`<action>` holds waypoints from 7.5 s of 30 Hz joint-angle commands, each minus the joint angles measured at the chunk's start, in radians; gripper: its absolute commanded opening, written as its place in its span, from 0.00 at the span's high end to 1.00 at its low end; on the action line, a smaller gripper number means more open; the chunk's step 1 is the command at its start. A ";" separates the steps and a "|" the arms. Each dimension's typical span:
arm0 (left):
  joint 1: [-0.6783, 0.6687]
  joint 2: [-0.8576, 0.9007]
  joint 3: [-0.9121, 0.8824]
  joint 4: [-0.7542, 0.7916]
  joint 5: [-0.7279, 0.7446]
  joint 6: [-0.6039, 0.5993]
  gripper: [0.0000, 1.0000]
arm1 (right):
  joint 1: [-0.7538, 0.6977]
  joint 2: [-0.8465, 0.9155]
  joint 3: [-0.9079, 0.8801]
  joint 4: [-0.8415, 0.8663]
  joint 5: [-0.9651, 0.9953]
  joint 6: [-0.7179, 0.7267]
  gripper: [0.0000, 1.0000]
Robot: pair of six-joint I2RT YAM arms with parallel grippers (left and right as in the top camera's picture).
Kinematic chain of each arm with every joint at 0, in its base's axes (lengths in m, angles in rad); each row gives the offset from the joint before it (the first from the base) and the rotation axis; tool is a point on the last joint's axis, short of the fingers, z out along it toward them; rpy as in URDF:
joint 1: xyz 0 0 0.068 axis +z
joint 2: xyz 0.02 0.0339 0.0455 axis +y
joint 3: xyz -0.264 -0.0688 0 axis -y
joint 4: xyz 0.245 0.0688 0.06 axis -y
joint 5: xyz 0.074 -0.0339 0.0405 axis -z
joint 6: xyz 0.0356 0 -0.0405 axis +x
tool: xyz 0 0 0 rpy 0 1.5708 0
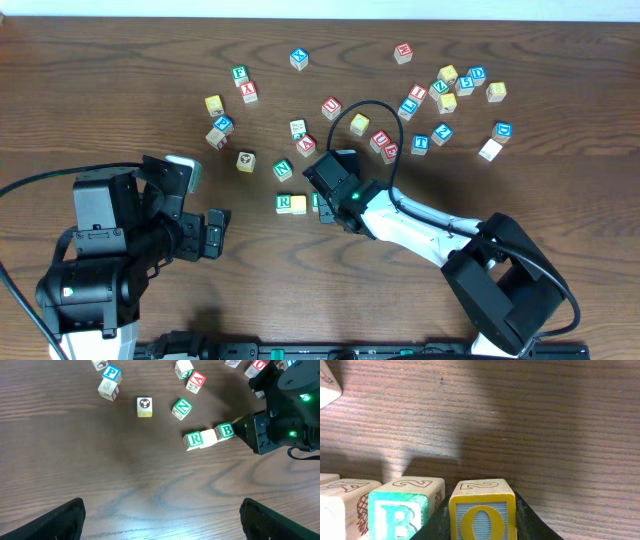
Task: Spell out ROBOT
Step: 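Lower the O block beside the right side of the B block, then open the right gripper to release the O block and lift, then move the right gripper back over the pile to a blue T block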
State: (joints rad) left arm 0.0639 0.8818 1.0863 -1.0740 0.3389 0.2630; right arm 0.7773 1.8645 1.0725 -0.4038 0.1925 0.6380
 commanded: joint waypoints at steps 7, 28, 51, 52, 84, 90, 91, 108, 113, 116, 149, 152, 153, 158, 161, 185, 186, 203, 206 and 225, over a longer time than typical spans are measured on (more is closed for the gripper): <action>0.005 -0.001 0.008 -0.003 0.011 0.010 0.03 | 0.029 0.012 0.021 0.008 -0.024 -0.053 0.90; 0.005 -0.001 0.008 -0.002 0.012 0.010 0.03 | 0.032 0.012 0.021 0.007 -0.042 -0.059 0.92; 0.005 -0.001 0.008 -0.003 0.012 0.010 0.03 | 0.035 0.012 0.021 0.004 -0.042 -0.053 0.92; 0.005 -0.001 0.008 -0.003 0.012 0.010 0.03 | 0.035 0.012 0.021 0.004 -0.042 -0.058 0.92; 0.005 -0.001 0.008 -0.003 0.012 0.010 0.03 | 0.032 0.012 0.021 -0.046 0.045 0.069 0.95; 0.005 -0.001 0.008 -0.003 0.012 0.010 0.03 | 0.032 0.012 0.021 -0.044 0.045 0.072 0.94; 0.005 -0.001 0.008 -0.003 0.012 0.010 0.03 | 0.032 0.012 0.021 -0.043 0.045 0.072 0.94; 0.005 -0.001 0.008 -0.003 0.012 0.010 0.03 | 0.032 0.012 0.021 -0.038 0.044 0.072 0.69; 0.005 -0.001 0.008 -0.003 0.012 0.010 0.03 | 0.032 0.012 0.021 -0.038 0.044 0.072 0.64; 0.005 -0.001 0.008 -0.003 0.012 0.010 0.03 | 0.032 0.012 0.021 -0.038 0.044 0.072 0.64; 0.005 -0.001 0.008 -0.003 0.011 0.010 0.03 | 0.032 -0.153 0.046 -0.152 0.066 0.072 0.65; 0.005 -0.001 0.008 -0.003 0.012 0.010 0.03 | 0.032 -0.198 0.046 -0.190 0.090 0.072 0.66; 0.005 -0.001 0.008 -0.003 0.012 0.010 0.03 | 0.032 -0.211 0.046 -0.201 0.095 0.072 0.66; 0.005 -0.001 0.008 -0.003 0.012 0.010 0.03 | 0.028 -0.289 0.046 -0.276 0.166 0.134 0.60; 0.005 -0.001 0.008 -0.003 0.012 0.010 0.03 | 0.012 -0.317 0.051 -0.324 0.189 0.192 0.57; 0.005 -0.001 0.008 -0.003 0.012 0.010 0.03 | -0.421 0.038 0.558 -0.766 0.063 0.173 0.54; 0.005 -0.001 0.008 -0.003 0.011 0.010 0.03 | -0.428 0.055 0.558 -0.748 0.051 0.143 0.53; 0.005 -0.001 0.008 -0.003 0.012 0.010 0.03 | -0.443 0.156 0.556 -0.608 0.026 -0.112 0.32; 0.005 -0.001 0.008 -0.003 0.012 0.010 0.03 | -0.455 0.157 0.556 -0.596 0.026 -0.120 0.32; 0.005 -0.001 0.008 -0.003 0.012 0.010 0.03 | -0.541 0.264 0.550 -0.519 0.009 -0.193 0.39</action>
State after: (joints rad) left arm 0.0639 0.8818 1.0863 -1.0744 0.3389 0.2630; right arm 0.2432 2.1025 1.6165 -0.9291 0.2008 0.4717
